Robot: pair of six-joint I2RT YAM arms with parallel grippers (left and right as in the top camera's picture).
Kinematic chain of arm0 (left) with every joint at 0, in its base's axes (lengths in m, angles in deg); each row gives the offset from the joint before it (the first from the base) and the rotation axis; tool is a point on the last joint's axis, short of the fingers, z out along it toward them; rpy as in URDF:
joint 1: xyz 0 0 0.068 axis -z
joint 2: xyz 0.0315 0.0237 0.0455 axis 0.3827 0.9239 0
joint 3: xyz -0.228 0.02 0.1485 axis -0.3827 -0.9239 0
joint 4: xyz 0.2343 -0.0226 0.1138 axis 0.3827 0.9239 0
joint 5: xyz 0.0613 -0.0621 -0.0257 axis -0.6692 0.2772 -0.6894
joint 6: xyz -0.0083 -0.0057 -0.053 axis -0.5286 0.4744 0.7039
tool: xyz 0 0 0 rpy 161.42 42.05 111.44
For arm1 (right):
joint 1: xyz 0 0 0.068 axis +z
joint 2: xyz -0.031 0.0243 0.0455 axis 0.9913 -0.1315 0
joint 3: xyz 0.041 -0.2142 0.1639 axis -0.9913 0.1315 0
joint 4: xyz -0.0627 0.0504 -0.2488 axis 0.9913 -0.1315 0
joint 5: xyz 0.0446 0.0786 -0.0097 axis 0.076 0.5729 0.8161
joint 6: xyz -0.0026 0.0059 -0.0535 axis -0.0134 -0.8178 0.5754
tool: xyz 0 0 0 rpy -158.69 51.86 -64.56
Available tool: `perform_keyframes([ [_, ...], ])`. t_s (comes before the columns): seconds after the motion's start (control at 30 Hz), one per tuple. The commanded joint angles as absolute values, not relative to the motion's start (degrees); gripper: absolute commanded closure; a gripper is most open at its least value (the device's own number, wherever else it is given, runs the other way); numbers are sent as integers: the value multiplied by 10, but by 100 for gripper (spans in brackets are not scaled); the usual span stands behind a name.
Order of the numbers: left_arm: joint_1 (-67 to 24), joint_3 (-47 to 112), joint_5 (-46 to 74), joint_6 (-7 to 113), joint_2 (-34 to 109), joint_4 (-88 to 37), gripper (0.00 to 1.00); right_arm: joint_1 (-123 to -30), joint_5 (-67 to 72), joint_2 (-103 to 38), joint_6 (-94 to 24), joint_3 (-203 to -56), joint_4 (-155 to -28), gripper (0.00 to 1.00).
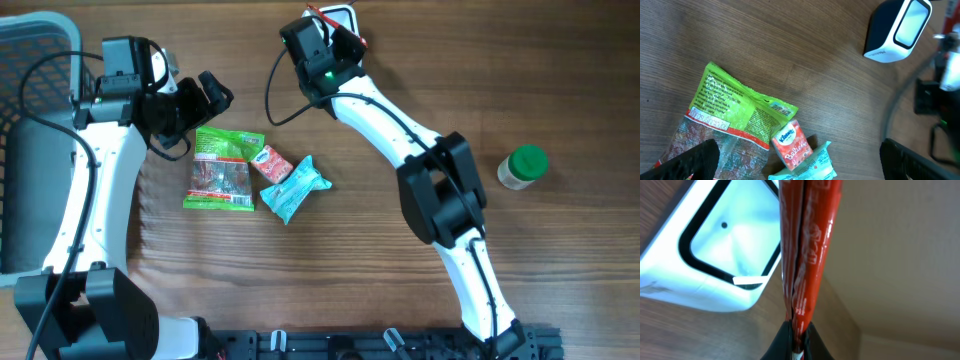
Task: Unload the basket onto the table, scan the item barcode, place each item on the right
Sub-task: 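Hold the red stick snack's barcode in front of the white scanner, then move the snack to the right and lay it beside the jar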
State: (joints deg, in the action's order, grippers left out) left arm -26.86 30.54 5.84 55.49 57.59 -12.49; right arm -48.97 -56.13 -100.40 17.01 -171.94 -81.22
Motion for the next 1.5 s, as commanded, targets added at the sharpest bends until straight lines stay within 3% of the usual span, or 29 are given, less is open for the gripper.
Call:
perform_keyframes([
  [0.0,-270,305,56,544,579,-124,0,-498,-627,-1047,315,-1727,-762,96],
  [0.47,-270,305,56,544,579,-124,0,-514,-628,-1064,326,-1727,-762,96],
  [0.6,-270,305,56,544,579,-124,0,-511,-632,-1049,273,-1728,-779,96],
  [0.87,-270,305,56,544,579,-125,0,-520,-448,-909,12,-1728,-977,96],
  [1.07,-270,305,56,544,579,-124,0,-555,-236,-782,-193,-1728,-1209,96],
  [1.27,-270,305,56,544,579,-125,0,-609,-92,-737,-277,-1727,-1399,96],
  [1.47,-270,305,56,544,579,-125,1,-652,-88,-738,-297,-1646,-1429,96],
])
